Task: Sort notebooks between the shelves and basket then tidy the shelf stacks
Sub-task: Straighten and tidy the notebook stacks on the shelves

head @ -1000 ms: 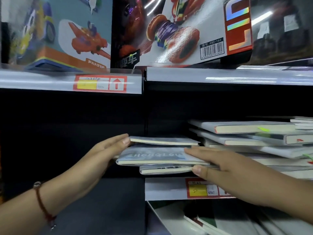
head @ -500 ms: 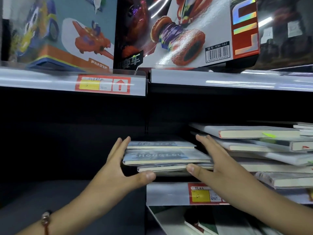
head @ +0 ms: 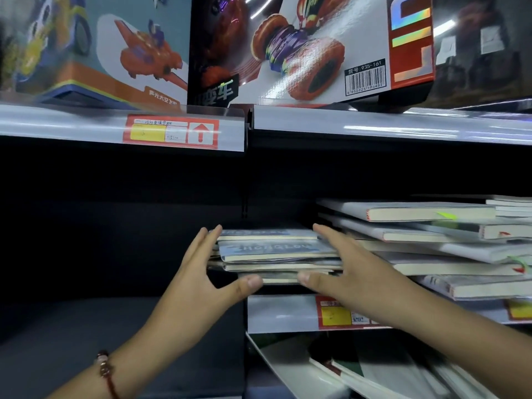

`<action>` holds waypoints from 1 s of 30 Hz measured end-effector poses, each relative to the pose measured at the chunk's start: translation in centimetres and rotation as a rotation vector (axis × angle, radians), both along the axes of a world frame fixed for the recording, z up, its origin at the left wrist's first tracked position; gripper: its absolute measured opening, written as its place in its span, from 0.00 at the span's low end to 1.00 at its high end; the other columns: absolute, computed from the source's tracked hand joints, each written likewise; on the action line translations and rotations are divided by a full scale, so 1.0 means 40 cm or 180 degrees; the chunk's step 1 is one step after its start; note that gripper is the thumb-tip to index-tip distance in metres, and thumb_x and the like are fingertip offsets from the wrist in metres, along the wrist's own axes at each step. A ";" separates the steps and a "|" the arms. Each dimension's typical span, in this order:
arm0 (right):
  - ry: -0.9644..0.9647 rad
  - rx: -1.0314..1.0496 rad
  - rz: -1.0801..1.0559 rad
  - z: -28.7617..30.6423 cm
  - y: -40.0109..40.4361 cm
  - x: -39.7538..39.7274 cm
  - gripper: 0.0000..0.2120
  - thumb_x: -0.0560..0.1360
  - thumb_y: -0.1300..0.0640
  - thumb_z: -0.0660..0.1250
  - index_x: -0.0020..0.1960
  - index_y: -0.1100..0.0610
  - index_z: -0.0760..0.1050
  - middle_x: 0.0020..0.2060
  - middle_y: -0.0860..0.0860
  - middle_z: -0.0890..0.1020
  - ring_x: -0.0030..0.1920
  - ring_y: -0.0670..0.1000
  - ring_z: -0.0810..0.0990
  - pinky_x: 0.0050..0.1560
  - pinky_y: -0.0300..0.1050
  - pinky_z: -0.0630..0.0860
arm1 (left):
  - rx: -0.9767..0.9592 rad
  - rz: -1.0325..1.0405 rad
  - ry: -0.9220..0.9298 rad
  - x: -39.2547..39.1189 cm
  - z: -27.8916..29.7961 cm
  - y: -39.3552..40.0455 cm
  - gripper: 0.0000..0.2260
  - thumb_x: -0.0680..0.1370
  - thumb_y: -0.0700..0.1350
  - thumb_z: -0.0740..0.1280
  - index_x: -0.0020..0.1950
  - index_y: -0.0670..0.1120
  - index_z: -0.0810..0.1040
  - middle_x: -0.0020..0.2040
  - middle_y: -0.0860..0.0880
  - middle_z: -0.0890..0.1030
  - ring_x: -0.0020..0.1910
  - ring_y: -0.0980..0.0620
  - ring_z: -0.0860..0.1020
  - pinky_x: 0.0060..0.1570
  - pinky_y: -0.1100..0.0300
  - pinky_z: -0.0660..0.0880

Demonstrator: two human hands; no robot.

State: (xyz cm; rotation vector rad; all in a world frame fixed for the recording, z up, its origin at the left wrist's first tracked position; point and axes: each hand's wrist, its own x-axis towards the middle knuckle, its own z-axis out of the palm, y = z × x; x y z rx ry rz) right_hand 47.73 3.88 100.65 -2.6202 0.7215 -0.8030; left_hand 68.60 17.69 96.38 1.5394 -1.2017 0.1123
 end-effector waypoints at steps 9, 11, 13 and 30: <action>0.0579 -0.0556 -0.0177 -0.007 0.003 -0.049 0.36 0.78 0.37 0.61 0.78 0.34 0.43 0.77 0.32 0.47 0.76 0.39 0.56 0.72 0.38 0.58 | -0.0144 -0.0171 0.0006 0.000 -0.012 -0.005 0.42 0.62 0.67 0.73 0.73 0.73 0.59 0.76 0.72 0.52 0.75 0.65 0.58 0.71 0.58 0.61; 0.0498 -0.0608 -0.0192 -0.004 -0.003 -0.044 0.33 0.79 0.39 0.61 0.77 0.34 0.47 0.76 0.31 0.52 0.72 0.38 0.61 0.66 0.35 0.62 | -0.0161 -0.0234 0.0033 0.005 -0.013 -0.009 0.41 0.62 0.67 0.73 0.72 0.75 0.59 0.75 0.73 0.53 0.75 0.67 0.57 0.74 0.56 0.60; 0.0422 -0.0582 -0.0178 -0.002 -0.013 -0.035 0.32 0.79 0.40 0.62 0.77 0.34 0.50 0.75 0.31 0.54 0.71 0.38 0.62 0.65 0.35 0.63 | -0.0143 -0.0261 0.0066 0.014 -0.011 -0.014 0.40 0.62 0.68 0.73 0.70 0.76 0.59 0.75 0.73 0.54 0.75 0.66 0.60 0.75 0.54 0.61; -0.0190 0.0202 -0.0277 -0.004 -0.062 0.037 0.50 0.74 0.43 0.71 0.76 0.34 0.34 0.76 0.44 0.65 0.63 0.50 0.77 0.59 0.45 0.76 | 0.0716 0.0161 0.0327 0.104 0.028 -0.066 0.67 0.50 0.80 0.70 0.80 0.60 0.43 0.81 0.54 0.52 0.79 0.53 0.55 0.74 0.53 0.59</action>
